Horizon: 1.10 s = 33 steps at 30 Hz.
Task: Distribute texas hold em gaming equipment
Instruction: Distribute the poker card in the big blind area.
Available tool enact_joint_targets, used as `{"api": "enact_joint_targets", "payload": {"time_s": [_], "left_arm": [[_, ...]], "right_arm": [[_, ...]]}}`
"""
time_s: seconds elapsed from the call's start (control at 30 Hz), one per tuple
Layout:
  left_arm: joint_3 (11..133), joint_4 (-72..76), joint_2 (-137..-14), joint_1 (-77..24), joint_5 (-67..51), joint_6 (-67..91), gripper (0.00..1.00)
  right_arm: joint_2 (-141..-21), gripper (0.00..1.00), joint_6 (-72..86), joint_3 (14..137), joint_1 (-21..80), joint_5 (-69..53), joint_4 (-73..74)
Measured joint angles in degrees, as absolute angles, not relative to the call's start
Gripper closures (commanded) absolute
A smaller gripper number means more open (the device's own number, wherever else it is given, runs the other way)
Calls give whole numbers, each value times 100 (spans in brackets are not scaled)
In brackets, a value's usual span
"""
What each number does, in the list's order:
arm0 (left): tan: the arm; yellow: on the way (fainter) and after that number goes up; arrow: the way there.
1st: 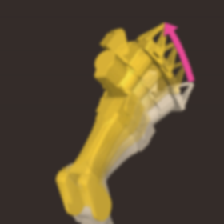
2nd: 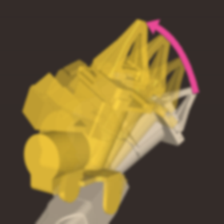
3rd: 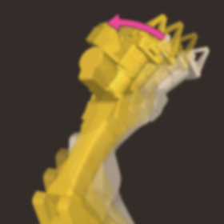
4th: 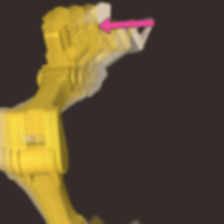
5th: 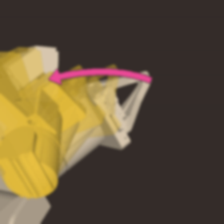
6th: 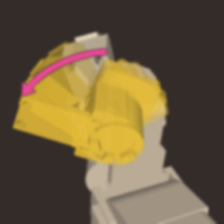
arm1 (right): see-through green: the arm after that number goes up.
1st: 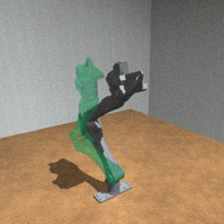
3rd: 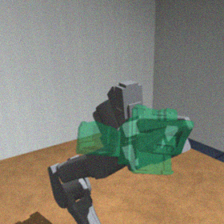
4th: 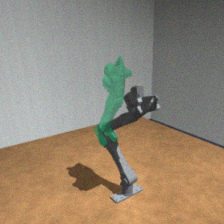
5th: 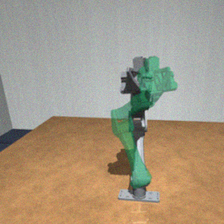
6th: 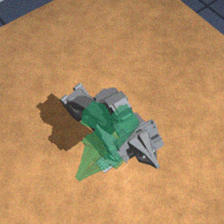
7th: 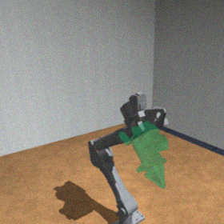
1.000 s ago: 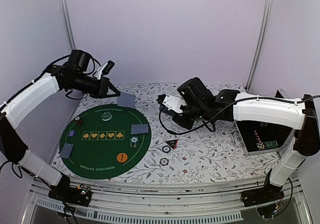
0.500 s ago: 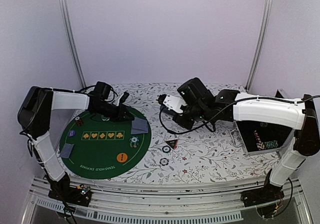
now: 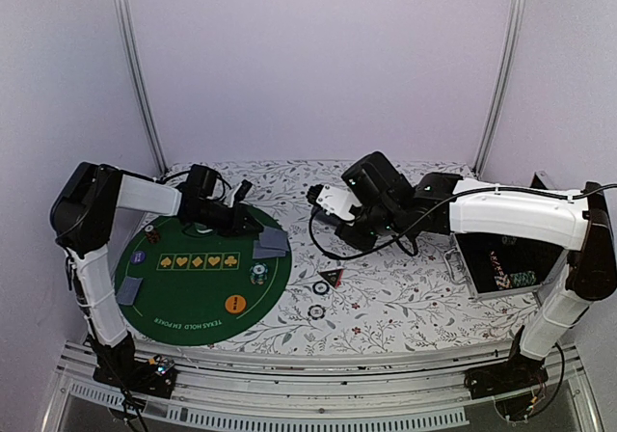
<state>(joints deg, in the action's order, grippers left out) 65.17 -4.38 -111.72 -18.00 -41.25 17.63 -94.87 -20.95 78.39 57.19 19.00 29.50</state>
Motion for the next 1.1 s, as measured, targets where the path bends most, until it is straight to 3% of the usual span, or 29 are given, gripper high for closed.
{"api": "enact_joint_targets", "payload": {"time_s": [0.57, 0.8, 1.1], "left_arm": [[6383, -506, -11443, -1551, -4333, 1590, 100], [6381, -585, -11461, -1551, -4289, 1529, 77], [6407, -1011, -11393, -1551, -3977, 1391, 59]], "right_arm": [[-9487, 56, -2047, 7839, 5719, 1900, 2956], [-9487, 56, -2047, 7839, 5719, 1900, 2958], [-9487, 55, -2049, 7839, 5719, 1900, 2961]]}}
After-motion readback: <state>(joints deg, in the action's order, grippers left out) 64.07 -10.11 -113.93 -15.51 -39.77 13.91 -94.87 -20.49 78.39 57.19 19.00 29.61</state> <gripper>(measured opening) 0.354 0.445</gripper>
